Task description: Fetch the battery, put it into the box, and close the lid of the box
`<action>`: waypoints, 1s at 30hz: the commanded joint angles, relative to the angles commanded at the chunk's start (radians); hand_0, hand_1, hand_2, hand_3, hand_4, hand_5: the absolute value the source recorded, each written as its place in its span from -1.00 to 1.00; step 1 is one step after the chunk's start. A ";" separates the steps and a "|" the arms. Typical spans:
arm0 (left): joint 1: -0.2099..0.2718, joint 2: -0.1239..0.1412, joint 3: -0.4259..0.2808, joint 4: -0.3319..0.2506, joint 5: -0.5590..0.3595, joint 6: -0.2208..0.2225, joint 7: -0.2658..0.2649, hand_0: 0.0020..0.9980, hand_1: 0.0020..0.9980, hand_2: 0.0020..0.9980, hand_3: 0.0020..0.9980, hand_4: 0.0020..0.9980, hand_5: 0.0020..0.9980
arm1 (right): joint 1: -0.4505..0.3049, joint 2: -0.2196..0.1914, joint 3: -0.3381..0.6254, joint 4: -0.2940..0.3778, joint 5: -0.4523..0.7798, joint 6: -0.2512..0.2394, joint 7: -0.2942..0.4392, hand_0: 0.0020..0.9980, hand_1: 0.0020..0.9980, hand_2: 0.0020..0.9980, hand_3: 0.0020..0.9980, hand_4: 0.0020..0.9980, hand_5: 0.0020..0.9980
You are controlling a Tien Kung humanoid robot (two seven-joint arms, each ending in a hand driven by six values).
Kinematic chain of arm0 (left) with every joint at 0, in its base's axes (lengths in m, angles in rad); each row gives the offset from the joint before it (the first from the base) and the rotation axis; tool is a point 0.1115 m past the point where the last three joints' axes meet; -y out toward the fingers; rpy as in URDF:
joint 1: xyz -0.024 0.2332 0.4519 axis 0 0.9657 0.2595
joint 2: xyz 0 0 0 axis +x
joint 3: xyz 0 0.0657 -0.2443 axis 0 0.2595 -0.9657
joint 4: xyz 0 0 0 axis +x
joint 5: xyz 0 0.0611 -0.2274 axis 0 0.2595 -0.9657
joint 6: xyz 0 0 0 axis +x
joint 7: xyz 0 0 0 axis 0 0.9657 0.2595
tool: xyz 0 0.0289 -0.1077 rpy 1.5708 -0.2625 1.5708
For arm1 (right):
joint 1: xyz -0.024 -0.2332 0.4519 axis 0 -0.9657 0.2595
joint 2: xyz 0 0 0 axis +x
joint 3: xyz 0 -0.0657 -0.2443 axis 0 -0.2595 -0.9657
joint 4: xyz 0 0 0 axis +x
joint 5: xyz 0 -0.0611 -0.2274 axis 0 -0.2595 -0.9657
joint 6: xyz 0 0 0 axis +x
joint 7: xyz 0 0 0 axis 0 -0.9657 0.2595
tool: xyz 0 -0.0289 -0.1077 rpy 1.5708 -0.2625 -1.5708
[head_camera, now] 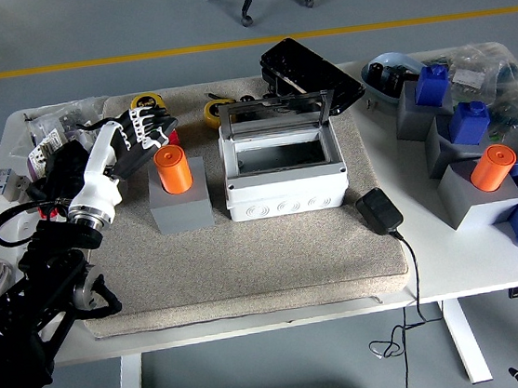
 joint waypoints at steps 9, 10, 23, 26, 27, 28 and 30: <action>-0.010 -0.003 0.040 0.045 -0.012 0.006 -0.020 0.51 0.46 0.32 0.24 0.95 -0.53 | 0.002 0.000 -0.001 0.001 -0.002 -0.001 0.000 0.41 0.36 0.35 0.17 0.92 0.01; -0.010 -0.003 0.045 0.048 -0.012 0.006 -0.021 0.51 0.46 0.32 0.24 0.95 -0.53 | 0.002 0.000 -0.001 0.001 -0.002 -0.001 0.000 0.41 0.36 0.35 0.17 0.92 0.01; -0.037 -0.031 0.122 0.091 -0.050 0.026 -0.062 0.47 0.42 0.29 0.23 0.95 -0.61 | 0.003 -0.002 -0.005 0.001 0.002 0.000 -0.003 0.41 0.36 0.35 0.17 0.92 0.01; -0.046 -0.043 0.135 0.106 -0.060 0.035 -0.069 0.47 0.42 0.29 0.23 0.95 -0.61 | 0.004 -0.001 -0.006 0.002 0.002 0.001 -0.002 0.41 0.36 0.35 0.17 0.92 0.01; -0.050 -0.046 0.140 0.113 -0.065 0.036 -0.070 0.45 0.37 0.27 0.22 0.94 -0.66 | 0.004 -0.001 -0.006 0.002 0.002 0.001 -0.002 0.41 0.36 0.35 0.17 0.92 0.01; -0.052 -0.048 0.143 0.117 -0.068 0.036 -0.071 0.45 0.37 0.27 0.22 0.94 -0.66 | 0.004 -0.001 -0.006 0.002 0.002 0.001 -0.001 0.41 0.36 0.35 0.17 0.92 0.01; -0.057 -0.054 0.149 0.127 -0.073 0.037 -0.075 0.45 0.37 0.27 0.22 0.94 -0.66 | 0.004 -0.001 -0.008 0.002 0.003 0.001 -0.001 0.41 0.36 0.35 0.17 0.92 0.01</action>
